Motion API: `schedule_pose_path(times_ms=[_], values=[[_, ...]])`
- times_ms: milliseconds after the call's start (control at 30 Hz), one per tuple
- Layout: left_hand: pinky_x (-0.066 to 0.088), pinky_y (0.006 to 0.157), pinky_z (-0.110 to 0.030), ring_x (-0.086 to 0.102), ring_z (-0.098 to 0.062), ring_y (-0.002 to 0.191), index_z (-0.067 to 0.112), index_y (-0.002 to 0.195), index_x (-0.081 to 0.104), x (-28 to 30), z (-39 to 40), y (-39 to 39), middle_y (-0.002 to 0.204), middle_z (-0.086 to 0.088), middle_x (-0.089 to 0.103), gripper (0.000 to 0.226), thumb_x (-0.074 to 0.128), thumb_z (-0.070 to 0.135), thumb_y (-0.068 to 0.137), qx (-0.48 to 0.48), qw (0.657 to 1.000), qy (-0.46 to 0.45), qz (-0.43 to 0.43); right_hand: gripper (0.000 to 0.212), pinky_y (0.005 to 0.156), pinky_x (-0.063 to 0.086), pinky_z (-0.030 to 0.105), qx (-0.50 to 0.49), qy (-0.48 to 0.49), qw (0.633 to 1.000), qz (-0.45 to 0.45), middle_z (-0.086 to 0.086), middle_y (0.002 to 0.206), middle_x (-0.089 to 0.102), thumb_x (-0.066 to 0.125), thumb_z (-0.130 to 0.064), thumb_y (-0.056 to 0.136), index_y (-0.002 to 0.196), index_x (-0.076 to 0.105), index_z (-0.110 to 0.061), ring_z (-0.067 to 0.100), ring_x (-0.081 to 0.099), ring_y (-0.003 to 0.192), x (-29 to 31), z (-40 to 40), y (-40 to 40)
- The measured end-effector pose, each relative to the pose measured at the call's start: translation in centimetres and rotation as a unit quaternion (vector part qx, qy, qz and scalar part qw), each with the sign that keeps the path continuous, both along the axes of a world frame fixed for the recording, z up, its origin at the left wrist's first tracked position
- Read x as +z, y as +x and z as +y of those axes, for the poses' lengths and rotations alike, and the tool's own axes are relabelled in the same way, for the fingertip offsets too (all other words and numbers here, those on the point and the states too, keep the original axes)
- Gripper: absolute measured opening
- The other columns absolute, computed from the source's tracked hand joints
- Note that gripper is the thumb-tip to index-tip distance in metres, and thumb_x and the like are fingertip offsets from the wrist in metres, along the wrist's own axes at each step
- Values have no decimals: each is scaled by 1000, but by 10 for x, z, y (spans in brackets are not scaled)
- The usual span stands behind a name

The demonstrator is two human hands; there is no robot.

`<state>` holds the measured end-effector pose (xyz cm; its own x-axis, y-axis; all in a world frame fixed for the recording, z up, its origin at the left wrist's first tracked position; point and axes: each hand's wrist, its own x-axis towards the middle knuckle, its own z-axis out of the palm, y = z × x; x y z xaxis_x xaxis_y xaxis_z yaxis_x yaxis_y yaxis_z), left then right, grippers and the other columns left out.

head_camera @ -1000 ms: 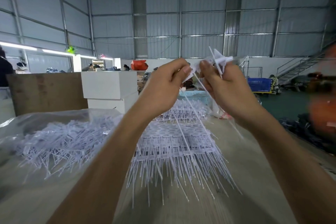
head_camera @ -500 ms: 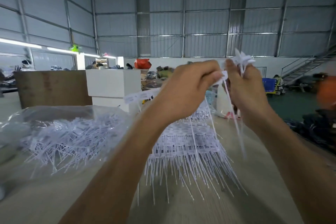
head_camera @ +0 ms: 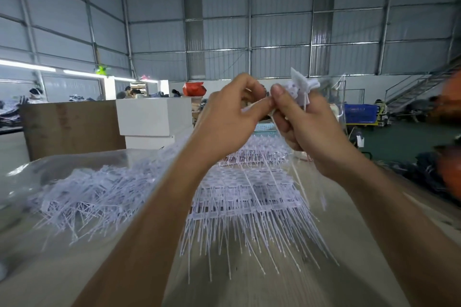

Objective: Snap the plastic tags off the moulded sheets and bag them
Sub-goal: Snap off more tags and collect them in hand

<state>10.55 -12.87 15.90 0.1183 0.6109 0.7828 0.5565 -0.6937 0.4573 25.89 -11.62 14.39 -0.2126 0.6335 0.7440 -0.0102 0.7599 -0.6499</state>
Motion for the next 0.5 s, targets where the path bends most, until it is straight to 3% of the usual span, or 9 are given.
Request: schedule_pose_path(times_ms=[67,200,333,400,500], values=[[59,77,-45,71,-13,78,26,91,63,0,1,2,79,10,73,17,60,42,97,11,1000,-13,25,39,40,26,17,9,-4,1000,18,-1,58,41,50,-39,105,68,58,-33,4,32,41,0,0,0],[54,60,-38,61,-10,52,22,79,62,0,1,5,60,3,65,31,52,39,103,20,1000,15,3,34,41,23,18,22,-26,999,41,-1,60,38,49,-36,106,74,53,-25,6,27,43,-2,0,0],[59,81,-53,51,-16,52,16,63,51,4,0,2,47,9,40,44,51,33,104,6,999,-23,-48,37,40,22,19,43,-20,999,14,3,60,37,47,-34,106,72,49,-21,8,26,42,-2,-4,-3],[61,76,-42,42,-8,46,15,61,46,6,-1,-1,50,9,33,46,52,29,104,-8,997,-51,-53,36,39,25,18,31,15,999,-28,0,58,40,46,-32,107,73,52,-22,5,30,41,-3,-6,-3],[46,54,-18,35,-6,45,-2,66,49,7,-3,-11,58,1,32,44,51,18,104,-52,992,-96,-55,24,45,35,7,-7,71,991,-115,-21,57,53,46,-34,106,99,54,-13,-3,49,47,-2,-7,-1]])
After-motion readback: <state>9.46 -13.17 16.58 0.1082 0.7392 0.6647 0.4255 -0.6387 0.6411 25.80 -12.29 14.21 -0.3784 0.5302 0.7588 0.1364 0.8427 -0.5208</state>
